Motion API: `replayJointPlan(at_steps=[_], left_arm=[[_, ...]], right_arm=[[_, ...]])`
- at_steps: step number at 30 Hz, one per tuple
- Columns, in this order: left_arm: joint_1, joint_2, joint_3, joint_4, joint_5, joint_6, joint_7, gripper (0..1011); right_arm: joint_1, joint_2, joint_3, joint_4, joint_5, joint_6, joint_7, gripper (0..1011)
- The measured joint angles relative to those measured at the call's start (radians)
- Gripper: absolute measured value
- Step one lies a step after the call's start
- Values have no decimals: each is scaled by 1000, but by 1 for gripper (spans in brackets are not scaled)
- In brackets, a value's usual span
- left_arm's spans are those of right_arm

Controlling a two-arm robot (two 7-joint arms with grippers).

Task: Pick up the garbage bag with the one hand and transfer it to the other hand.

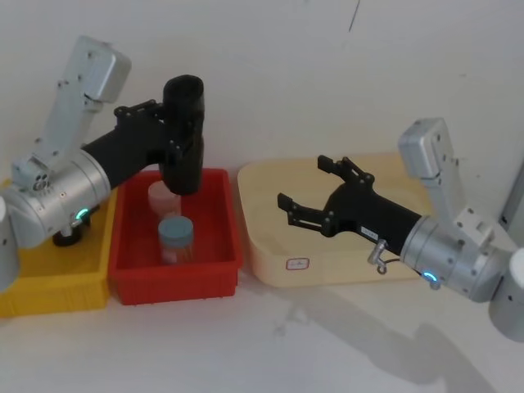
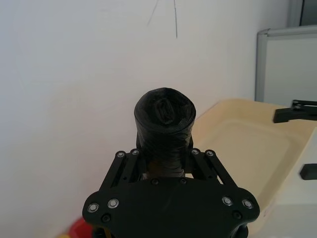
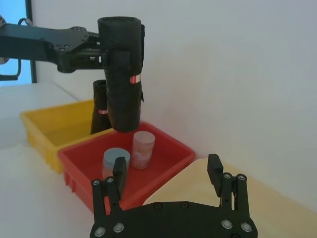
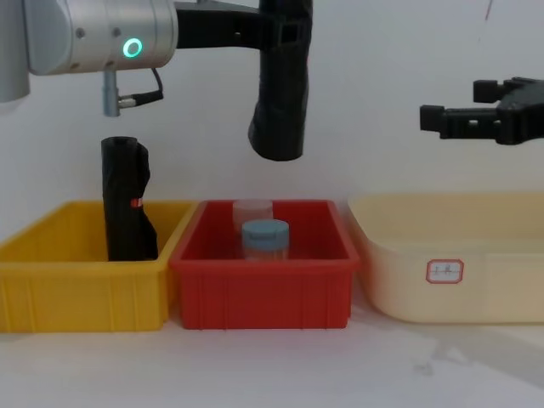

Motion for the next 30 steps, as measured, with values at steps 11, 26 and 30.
replayJointPlan(at_steps=[11, 26, 30], left_arm=[[-6, -25, 13, 31, -29, -9, -18, 370], [-23, -54, 34, 82, -34, -45, -22, 370], [-31, -65, 40, 101, -33, -55, -24, 370]], right_arm=[[61, -48, -30, 57, -46, 12, -63, 1001], [112, -106, -71, 120, -50, 44, -68, 1001], [119, -116, -83, 132, -47, 47, -66, 1001]])
